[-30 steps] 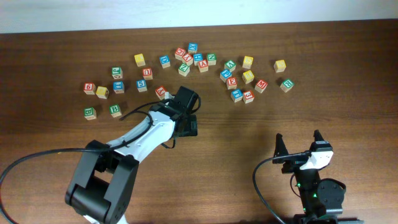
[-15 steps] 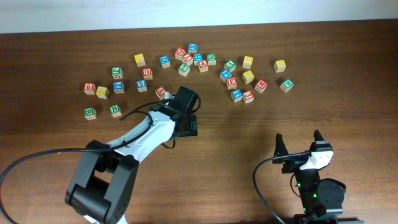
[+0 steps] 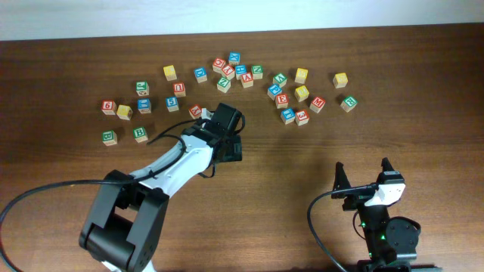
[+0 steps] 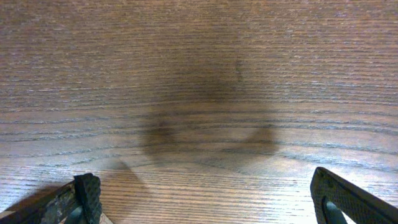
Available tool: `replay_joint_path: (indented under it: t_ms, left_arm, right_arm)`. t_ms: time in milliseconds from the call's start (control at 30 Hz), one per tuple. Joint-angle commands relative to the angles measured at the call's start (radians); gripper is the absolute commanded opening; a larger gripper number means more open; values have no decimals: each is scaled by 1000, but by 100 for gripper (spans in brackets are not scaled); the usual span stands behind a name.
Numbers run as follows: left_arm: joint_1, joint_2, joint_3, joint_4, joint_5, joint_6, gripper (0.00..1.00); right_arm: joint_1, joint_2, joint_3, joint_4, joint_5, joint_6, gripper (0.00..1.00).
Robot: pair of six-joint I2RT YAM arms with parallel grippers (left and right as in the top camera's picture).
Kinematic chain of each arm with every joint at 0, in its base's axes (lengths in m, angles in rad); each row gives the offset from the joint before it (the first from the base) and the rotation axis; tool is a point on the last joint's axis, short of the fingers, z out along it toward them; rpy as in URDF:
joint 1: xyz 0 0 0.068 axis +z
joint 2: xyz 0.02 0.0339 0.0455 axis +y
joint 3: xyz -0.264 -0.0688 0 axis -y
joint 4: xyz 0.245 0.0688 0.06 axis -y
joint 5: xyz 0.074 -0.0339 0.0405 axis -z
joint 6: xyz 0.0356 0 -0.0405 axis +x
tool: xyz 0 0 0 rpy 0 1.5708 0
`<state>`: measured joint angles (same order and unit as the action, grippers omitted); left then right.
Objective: Spell out ICRA
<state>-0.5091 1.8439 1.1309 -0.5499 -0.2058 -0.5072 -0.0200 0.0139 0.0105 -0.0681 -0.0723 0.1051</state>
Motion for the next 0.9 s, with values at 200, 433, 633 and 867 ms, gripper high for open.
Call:
replay_joint_path:
  t_ms: [200,433,633,867]
  left_arm:
    - [1,5,-6,10,7,8,0]
    - [2,5,-13,-45,-121,7,0]
    - [2,5,-18,-71,-140,8,0]
    - [2,5,-18,-89,-203,8,0]
  right_arm:
    - [-6,-6,-5,-6,2,3,98]
    - [-6,-6,-5,-6,2,3,98]
    - [-6,-6,-5,-6,2,3,98]
    - [-6,-6,-5,-6,2,3,98]
